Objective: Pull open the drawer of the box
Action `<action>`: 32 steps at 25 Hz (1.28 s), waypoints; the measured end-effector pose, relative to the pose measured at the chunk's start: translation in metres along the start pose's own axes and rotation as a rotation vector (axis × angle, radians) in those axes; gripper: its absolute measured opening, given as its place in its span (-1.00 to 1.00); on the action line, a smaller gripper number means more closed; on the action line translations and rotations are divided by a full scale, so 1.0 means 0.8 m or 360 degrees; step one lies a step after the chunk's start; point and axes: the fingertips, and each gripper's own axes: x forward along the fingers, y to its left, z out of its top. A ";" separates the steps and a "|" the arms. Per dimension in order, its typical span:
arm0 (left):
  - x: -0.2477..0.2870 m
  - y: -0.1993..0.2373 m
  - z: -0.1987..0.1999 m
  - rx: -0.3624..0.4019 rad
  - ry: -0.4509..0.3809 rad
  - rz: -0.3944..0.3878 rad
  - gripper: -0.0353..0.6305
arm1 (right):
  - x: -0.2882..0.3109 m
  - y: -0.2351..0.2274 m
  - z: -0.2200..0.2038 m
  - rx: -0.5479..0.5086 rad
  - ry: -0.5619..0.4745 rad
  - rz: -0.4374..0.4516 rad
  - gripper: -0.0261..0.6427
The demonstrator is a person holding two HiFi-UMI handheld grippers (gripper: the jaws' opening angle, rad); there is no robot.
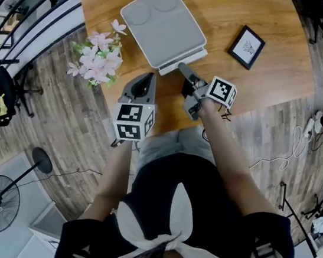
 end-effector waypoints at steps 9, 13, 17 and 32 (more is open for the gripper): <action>-0.002 0.000 -0.003 0.0000 -0.0002 0.0010 -0.84 | -0.004 -0.003 -0.002 0.0024 -0.0005 -0.0018 -0.46; -0.004 0.000 -0.002 -0.0013 -0.0005 0.0013 -0.84 | -0.007 -0.005 -0.003 0.0039 -0.0016 -0.0038 -0.46; -0.005 0.000 -0.002 -0.0011 -0.0006 0.0013 -0.84 | -0.009 -0.006 -0.004 0.0037 -0.0019 -0.0052 -0.46; -0.015 0.002 -0.006 -0.0022 -0.0018 0.0030 -0.84 | -0.016 -0.004 -0.005 0.0029 -0.0030 -0.0030 -0.46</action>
